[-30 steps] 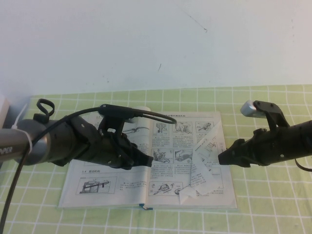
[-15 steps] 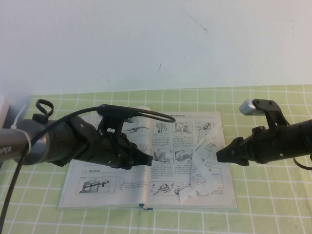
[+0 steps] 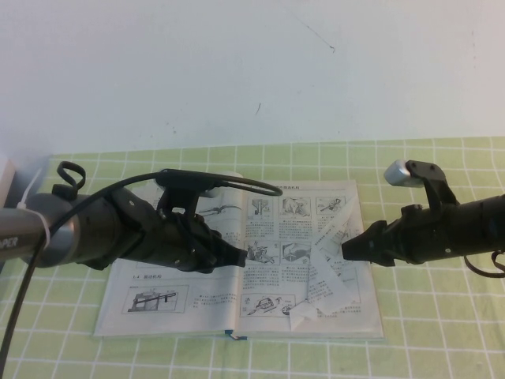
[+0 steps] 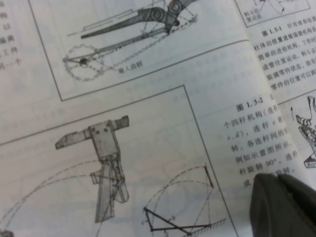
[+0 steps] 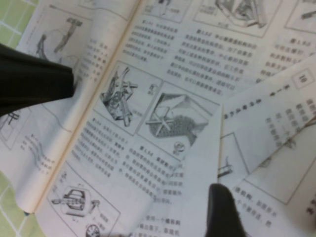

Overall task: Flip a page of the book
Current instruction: Open the closed book

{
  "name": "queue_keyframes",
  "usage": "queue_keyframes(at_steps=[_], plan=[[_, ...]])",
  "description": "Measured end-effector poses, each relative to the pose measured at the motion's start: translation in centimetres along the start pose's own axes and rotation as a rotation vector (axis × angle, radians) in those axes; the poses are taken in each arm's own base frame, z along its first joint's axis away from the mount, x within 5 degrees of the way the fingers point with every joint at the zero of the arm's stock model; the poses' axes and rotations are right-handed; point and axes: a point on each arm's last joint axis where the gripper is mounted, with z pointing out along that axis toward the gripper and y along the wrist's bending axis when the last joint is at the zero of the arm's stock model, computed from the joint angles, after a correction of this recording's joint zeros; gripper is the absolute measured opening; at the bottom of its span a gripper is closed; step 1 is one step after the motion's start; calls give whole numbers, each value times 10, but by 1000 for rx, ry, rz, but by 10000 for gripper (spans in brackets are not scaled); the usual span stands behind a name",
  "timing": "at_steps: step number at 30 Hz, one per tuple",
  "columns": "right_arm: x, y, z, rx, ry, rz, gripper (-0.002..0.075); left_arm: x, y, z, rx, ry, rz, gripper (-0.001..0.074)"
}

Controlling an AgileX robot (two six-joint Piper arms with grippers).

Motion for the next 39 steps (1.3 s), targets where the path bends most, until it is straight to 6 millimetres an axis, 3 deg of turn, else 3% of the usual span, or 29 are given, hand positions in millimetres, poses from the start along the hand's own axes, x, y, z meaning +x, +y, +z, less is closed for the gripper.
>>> queue_keyframes(at_steps=[16, 30, 34, 39], plan=[[-2, 11, 0, -122, -27, 38, 388, 0, 0, 1, 0, 0, -8, -4], [6, 2, 15, -171, -22, 130, 388, -1, -2, -1, 19, -1, -33, -4], [3, 4, 14, -203, -53, 141, 388, -7, -19, -15, 111, 11, 36, -4], [-1, 10, 12, -269, -99, 119, 388, -21, -62, -46, 214, -61, 245, -4]])
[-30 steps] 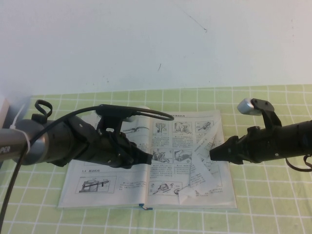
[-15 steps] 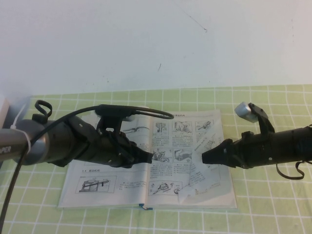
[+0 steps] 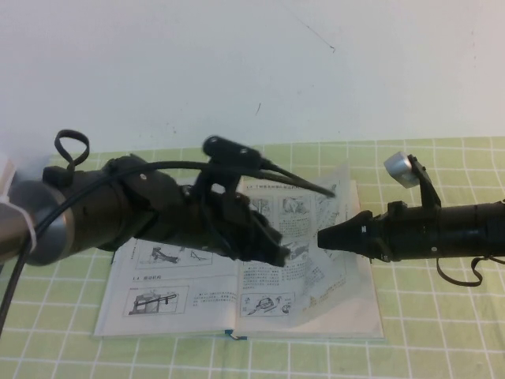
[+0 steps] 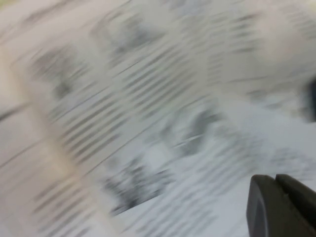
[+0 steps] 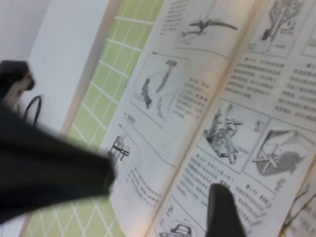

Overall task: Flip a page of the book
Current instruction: Open the closed book

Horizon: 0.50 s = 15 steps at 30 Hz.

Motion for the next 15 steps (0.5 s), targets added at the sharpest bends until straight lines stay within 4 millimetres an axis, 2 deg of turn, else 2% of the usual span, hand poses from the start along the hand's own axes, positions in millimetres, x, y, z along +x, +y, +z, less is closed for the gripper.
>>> queue_keyframes(at_steps=[6, 15], plan=[[-4, 3, 0, -24, -8, -26, 388, -2, -56, -8, 131, 16, 199, -4], [-15, 7, 1, -43, -28, -56, 388, 16, -120, 12, 185, 47, 435, -4]])
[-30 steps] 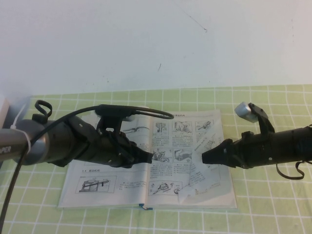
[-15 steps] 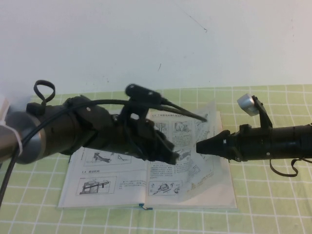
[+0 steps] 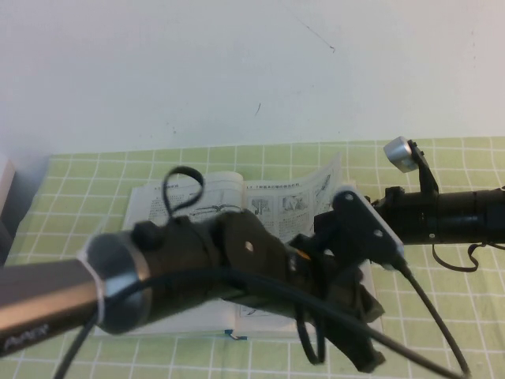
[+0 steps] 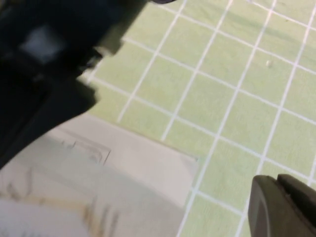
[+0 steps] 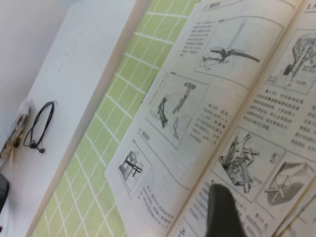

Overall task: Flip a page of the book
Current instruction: Open the closed book

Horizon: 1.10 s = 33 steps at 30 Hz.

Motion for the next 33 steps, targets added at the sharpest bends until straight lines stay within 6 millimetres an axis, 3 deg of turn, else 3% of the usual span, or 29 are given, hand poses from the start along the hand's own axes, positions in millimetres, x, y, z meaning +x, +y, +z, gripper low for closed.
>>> queue_keyframes(at_steps=[5, 14, 23, 33], plan=[[-1, 0, 0, -3, -2, -4, 388, 1, -13, 23, -62, -14, 70, -4], [-2, 1, 0, -3, -3, -5, 388, 23, 3, 64, -190, 17, 63, -4], [-2, 1, 0, -3, -3, -5, 388, 18, 16, 63, -328, -74, -69, -4], [-2, 1, 0, -3, -3, -5, 388, 19, 15, 64, -317, -75, -141, -4]])
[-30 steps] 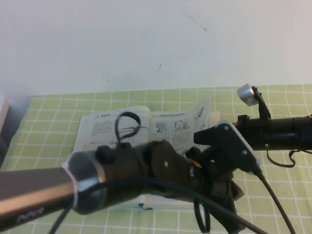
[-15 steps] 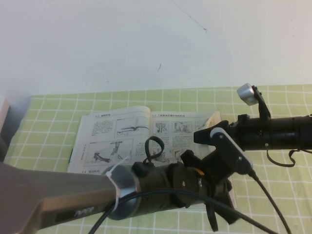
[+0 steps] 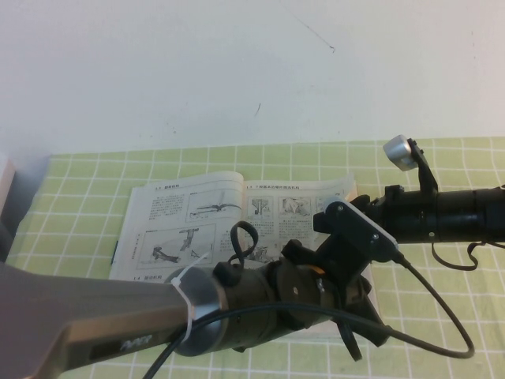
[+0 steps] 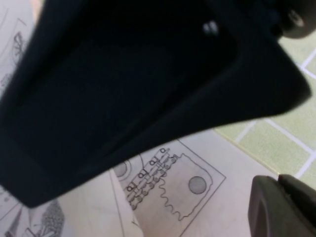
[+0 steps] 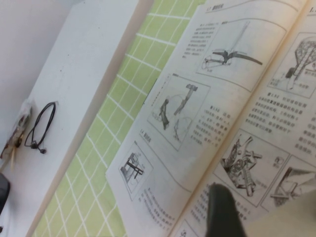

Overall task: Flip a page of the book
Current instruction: Open the closed book

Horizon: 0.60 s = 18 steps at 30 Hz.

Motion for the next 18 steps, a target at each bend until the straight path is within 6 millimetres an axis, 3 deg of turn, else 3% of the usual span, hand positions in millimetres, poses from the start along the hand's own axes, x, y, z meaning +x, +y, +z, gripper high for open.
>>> queue_keyframes(at_steps=[18], plan=[[0, 4, 0, -48, 2, 0, 388, 7, 11, 9, -130, 5, 5, -4]])
